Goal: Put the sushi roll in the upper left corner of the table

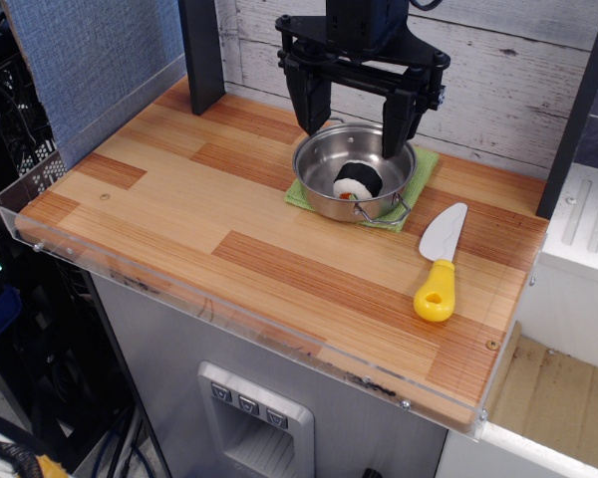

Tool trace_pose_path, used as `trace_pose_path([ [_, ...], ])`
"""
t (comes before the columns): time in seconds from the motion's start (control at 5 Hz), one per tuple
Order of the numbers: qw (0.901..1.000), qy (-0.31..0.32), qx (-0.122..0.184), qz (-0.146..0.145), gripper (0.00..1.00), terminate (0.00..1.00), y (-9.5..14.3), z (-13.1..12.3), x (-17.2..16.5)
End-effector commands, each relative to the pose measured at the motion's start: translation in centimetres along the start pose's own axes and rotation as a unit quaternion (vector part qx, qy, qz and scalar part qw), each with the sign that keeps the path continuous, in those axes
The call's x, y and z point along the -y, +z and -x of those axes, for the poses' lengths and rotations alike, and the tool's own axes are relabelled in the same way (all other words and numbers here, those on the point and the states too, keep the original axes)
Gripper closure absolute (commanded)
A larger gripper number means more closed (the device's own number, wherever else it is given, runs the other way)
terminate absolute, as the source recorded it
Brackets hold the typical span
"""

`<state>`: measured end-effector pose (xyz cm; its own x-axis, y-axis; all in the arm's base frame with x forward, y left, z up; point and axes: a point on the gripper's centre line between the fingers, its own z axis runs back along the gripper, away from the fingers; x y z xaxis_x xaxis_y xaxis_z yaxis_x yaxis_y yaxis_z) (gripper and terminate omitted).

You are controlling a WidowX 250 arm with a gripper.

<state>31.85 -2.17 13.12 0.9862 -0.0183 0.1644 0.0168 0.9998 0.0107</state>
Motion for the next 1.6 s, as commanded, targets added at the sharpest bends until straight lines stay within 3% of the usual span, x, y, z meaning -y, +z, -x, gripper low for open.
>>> trace_pose_path([
  [0.0, 1.0, 0.0, 0.0, 0.0, 0.0, 0.0, 0.0, 0.0, 0.0],
  [0.4, 0.9991, 0.037, -0.014, -0.013, 0.0, 0.0, -2.0, -1.6, -4.8],
  [0.6, 0.9994, 0.03, -0.007, -0.019, 0.0, 0.0, -2.6, -2.9, -5.6],
  [1.2, 0.9999, 0.003, -0.007, -0.015, 0.0, 0.0, -5.5, -6.0, -3.1],
  [1.4, 0.9996, 0.002, -0.023, -0.018, 0.0, 0.0, -7.1, -6.1, -2.9],
])
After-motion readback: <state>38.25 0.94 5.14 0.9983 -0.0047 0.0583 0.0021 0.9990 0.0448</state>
